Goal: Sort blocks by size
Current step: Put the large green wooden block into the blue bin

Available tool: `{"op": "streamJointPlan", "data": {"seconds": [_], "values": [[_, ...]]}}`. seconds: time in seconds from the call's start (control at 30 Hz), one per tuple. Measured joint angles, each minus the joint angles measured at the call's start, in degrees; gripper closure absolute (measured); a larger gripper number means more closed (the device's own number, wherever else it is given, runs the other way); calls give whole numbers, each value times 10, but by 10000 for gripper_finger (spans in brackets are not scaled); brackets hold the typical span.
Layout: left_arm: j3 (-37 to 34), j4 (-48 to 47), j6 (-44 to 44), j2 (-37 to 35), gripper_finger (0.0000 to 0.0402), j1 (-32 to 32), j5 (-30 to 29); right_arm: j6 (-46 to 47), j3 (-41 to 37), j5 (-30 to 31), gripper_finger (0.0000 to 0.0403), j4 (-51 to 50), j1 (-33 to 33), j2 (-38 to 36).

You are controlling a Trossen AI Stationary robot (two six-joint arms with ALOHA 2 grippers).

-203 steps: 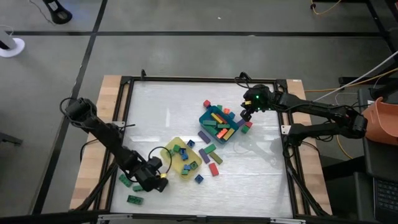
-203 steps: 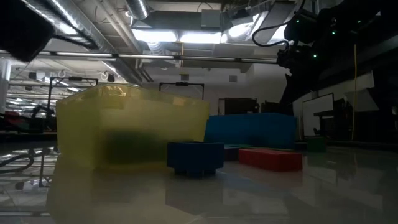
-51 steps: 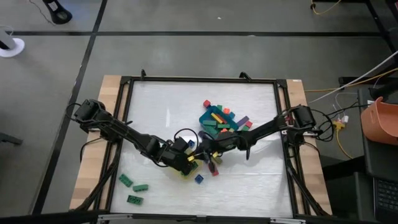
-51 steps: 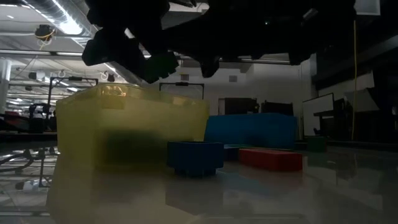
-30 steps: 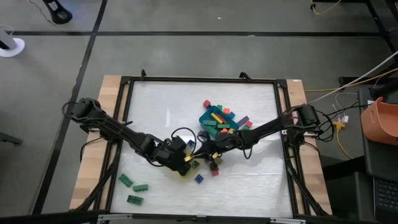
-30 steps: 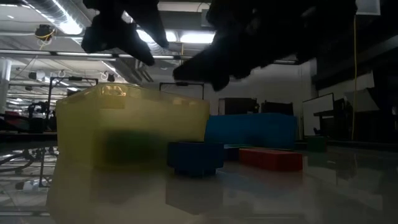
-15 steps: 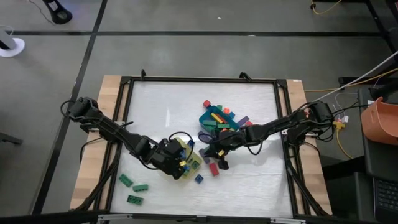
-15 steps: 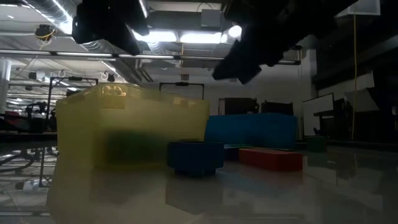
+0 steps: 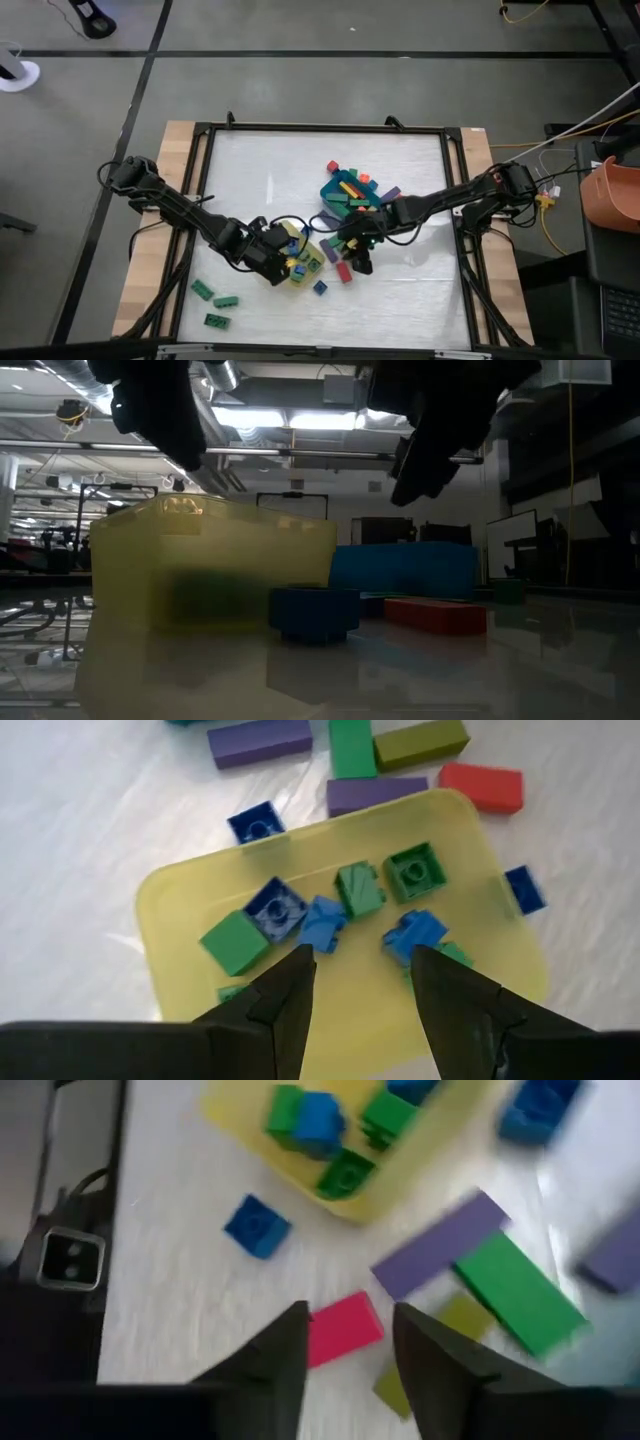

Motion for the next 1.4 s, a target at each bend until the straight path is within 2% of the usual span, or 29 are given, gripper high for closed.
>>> {"op": "streamJointPlan", "data": {"seconds": [0.2,0.4,0.83,1.17,1.4], "values": [[0,-16,5,0,247,0,-1,167,9,38,198,-52,0,3],[0,-29,7,0,247,0,-2,252,9,65,183,-68,0,35],[0,-28,18,0,247,-1,-3,260,9,62,182,-76,3,97],[0,-27,18,0,247,-1,-5,260,8,140,182,-85,49,104],[0,-26,17,0,247,-1,-5,260,8,155,182,-84,61,106]]}}
